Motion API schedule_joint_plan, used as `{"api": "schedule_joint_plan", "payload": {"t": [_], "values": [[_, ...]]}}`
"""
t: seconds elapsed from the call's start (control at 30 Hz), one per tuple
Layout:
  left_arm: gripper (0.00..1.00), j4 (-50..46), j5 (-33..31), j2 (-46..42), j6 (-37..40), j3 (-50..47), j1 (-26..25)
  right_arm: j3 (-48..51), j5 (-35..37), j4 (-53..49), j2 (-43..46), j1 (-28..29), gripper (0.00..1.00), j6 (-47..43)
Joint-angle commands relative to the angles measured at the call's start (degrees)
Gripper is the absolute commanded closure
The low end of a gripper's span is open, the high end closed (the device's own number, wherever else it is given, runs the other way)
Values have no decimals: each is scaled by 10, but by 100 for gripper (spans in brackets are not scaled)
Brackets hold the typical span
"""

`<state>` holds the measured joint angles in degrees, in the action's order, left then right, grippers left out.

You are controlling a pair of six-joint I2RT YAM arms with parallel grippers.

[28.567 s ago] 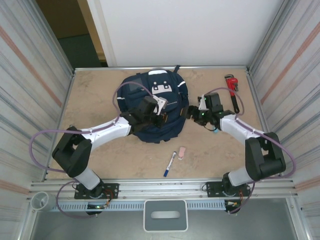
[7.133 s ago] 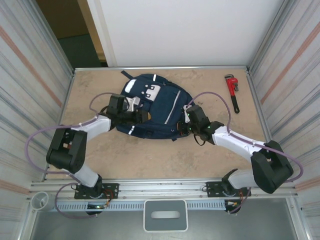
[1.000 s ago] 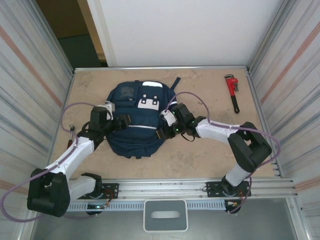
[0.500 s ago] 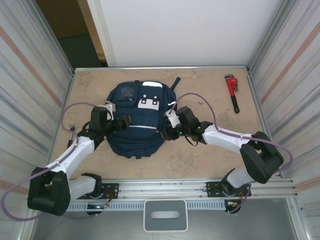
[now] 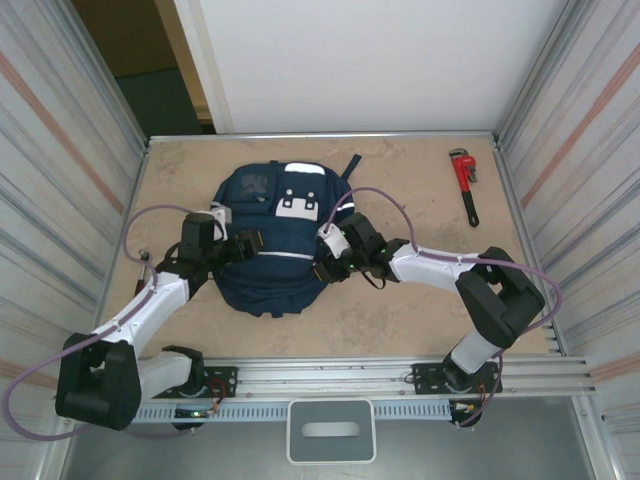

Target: Pack the student bag

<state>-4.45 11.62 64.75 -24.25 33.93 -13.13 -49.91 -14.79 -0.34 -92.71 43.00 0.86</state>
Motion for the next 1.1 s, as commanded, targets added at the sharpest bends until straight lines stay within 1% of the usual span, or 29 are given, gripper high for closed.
{"api": "schedule_joint_plan", "payload": {"t": [0.0, 0.13, 0.23, 0.3, 0.4, 0.6, 0.67, 0.93, 1.0, 1.07], "values": [[21, 6, 10, 6, 5, 7, 4, -24, 7, -2, -13, 8, 69, -21], [21, 8, 1, 18, 8, 5, 4, -20, 15, -4, -11, 12, 86, -23], [21, 12, -9, 30, 10, 4, 4, -13, 28, 1, -1, 13, 94, -15], [21, 14, -19, 39, 12, 3, 3, -9, 40, 1, 5, 13, 98, -10], [21, 15, -37, 53, 16, 3, 4, -10, 62, -3, 8, 12, 100, 0], [21, 21, -69, 73, 24, -4, 4, -18, 96, -21, 6, 6, 100, 17], [21, 21, -73, 77, 26, -4, 4, -26, 105, -29, 4, 1, 98, 22], [21, 28, -52, 79, 25, -4, 4, -76, 114, -54, -13, -23, 92, 47], [22, 28, -44, 74, 26, -1, 4, -87, 113, -64, -17, -27, 89, 49], [22, 26, -35, 67, 25, 3, 4, -87, 112, -73, -12, -29, 83, 49]]}}
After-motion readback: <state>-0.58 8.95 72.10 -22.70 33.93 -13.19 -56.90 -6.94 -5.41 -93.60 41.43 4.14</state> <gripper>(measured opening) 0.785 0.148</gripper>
